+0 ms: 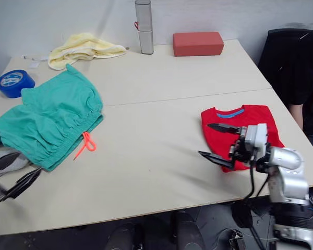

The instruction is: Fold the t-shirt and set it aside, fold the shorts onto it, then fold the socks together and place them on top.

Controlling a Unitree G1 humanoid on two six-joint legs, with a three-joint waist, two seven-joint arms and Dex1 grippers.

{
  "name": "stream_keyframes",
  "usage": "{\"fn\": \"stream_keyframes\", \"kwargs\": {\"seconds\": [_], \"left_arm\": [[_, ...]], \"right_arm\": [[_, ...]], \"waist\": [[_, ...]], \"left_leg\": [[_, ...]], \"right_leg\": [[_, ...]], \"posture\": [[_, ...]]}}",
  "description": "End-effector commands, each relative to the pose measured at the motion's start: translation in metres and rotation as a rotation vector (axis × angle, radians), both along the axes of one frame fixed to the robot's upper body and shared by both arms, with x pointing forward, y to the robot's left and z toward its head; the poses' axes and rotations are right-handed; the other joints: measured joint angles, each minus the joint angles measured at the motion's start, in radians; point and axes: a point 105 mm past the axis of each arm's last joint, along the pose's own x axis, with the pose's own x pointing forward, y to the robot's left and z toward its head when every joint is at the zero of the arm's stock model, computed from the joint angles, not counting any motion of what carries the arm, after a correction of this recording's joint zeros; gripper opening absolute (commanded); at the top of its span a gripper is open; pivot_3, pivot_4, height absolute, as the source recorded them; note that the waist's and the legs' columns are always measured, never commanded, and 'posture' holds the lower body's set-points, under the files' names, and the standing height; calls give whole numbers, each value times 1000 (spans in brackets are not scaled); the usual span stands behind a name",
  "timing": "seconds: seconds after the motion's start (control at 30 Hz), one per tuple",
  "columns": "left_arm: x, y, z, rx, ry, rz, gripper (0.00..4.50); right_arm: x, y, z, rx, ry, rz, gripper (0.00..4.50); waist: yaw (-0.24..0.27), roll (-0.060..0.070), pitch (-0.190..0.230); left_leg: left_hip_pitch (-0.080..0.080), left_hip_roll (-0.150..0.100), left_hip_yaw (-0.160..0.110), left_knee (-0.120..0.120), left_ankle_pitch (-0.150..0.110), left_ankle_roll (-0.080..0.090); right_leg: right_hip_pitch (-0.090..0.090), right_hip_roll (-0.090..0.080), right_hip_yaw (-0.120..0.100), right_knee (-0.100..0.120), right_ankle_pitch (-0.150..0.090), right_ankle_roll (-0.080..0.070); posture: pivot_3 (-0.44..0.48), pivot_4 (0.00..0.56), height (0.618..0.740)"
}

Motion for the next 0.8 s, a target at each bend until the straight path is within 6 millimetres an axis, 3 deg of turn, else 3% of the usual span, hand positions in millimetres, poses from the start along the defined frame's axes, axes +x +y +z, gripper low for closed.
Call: {"fn": "stream_keyframes", "kwargs": {"seconds": [0.03,0.17,0.23,0.37,0.57,0.63,0.8], "left_arm": [[-34,34,-7,-6,37,190,4500],[-69,68,-25,-98,138,401,4500],[-71,73,-23,-90,145,414,4500],[-37,58,-1,80,124,229,4500],[24,24,17,659,175,-142,4500],[43,20,17,851,194,-247,4500],[71,25,16,1171,196,-390,4500]], "right_arm": [[-16,13,-1,59,-67,80,4478],[-23,22,-14,36,-97,119,4478],[-30,27,-16,21,-76,189,4478],[-33,30,-6,30,-110,195,4478],[-41,36,4,31,-94,205,4478],[-44,38,3,22,-87,208,4478],[-44,43,8,22,-81,204,4478]], "waist": [[0,-1,-1],[2,-2,0],[1,-3,0],[11,-8,-2],[22,-9,-3],[26,-9,-3],[13,-7,-2]], "left_leg": [[0,0,0,0,-1,1],[1,0,-1,-1,-2,4],[1,0,-1,0,-4,2],[2,0,-3,0,-3,-1],[3,0,-3,-4,0,-5],[3,1,-3,-6,0,-6],[3,3,0,-8,0,-5]], "right_leg": [[0,0,0,0,0,0],[0,-1,-1,0,-1,-2],[0,-2,-2,0,-1,-2],[1,-2,-4,0,-3,-6],[0,-1,-3,-1,-1,-10],[0,0,-3,0,-1,-10],[-3,3,-3,1,-2,-11]], "posture": [[0,150,740],[0,150,740],[0,150,740],[0,150,740],[0,150,740],[0,150,740],[0,150,740]]}}
